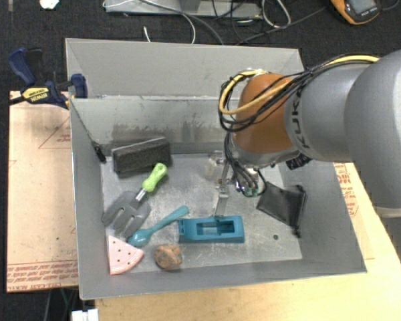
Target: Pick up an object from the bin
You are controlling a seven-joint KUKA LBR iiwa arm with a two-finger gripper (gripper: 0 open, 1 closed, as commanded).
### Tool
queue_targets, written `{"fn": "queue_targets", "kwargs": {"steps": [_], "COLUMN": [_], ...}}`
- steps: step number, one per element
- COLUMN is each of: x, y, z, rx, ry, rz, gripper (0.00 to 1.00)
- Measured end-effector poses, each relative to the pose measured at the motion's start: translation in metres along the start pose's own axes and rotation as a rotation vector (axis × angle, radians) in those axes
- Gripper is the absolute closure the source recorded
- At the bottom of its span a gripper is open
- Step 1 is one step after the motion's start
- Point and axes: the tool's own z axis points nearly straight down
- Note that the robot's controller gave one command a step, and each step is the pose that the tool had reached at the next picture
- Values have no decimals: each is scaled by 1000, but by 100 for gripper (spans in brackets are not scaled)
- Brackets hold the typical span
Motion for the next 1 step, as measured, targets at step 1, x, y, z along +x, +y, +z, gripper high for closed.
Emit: {"fn": "queue_targets", "kwargs": {"steps": [1], "x": [8], "y": [-23], "z": [5], "rx": [-1], "ry": [-10], "rz": [31], "gripper": [0]}}
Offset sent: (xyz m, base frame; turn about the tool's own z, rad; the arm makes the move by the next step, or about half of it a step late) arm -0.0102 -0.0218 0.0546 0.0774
